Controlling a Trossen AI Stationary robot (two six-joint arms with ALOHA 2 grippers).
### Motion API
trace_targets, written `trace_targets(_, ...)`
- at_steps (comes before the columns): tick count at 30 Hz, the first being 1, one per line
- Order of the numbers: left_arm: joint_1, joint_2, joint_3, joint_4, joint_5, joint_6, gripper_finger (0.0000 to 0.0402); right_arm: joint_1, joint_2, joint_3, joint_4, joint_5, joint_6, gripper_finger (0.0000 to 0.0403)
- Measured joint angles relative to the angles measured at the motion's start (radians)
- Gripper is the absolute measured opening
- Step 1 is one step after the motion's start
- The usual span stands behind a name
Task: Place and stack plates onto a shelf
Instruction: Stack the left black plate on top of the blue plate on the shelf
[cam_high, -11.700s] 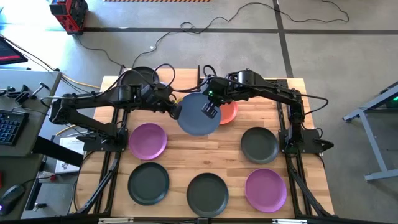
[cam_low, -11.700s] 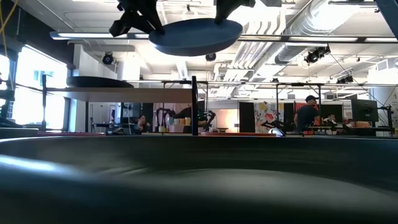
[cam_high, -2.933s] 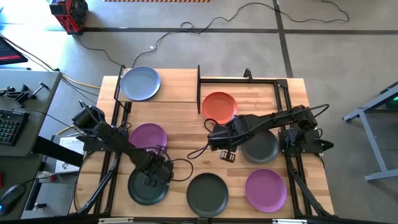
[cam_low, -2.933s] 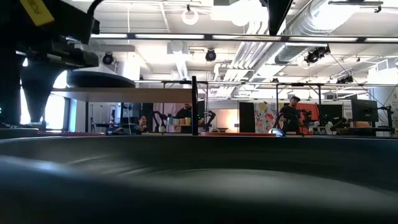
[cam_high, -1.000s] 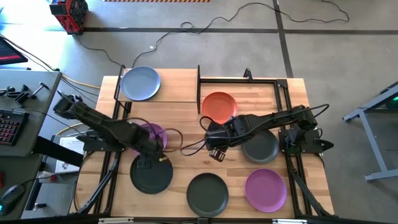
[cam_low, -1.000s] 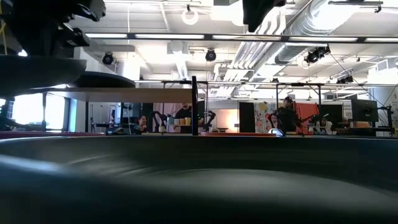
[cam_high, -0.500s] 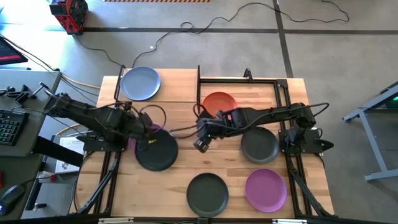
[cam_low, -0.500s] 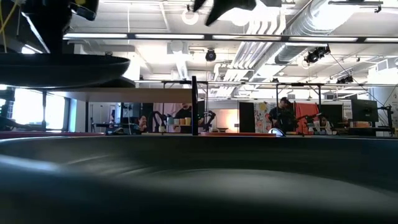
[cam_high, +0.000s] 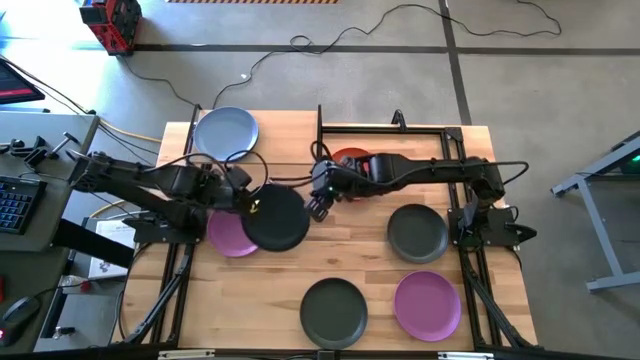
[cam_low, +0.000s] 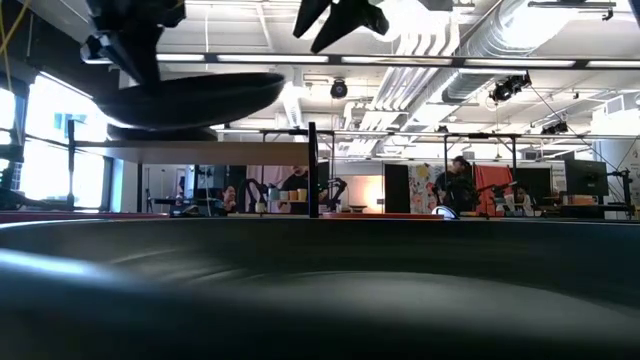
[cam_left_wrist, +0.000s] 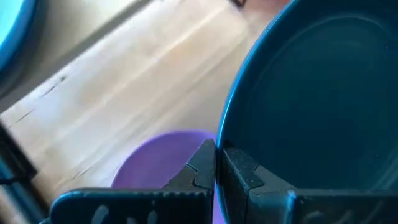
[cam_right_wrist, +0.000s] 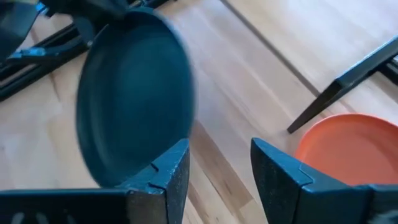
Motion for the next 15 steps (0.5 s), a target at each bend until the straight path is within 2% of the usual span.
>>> trace_targets(3,0.026,0.0,0.0,0.06,-0.008,0.001,0.0001,-0.025,0.0,0.0,0.0,-0.056,-0.04,0.0147)
trace_targets(15,0.094,0.0,0.0,0.268,-0.014,0.067,0.0001,-0.086,0.0,0.0,-0.01,-0.093,-0.084,0.0146)
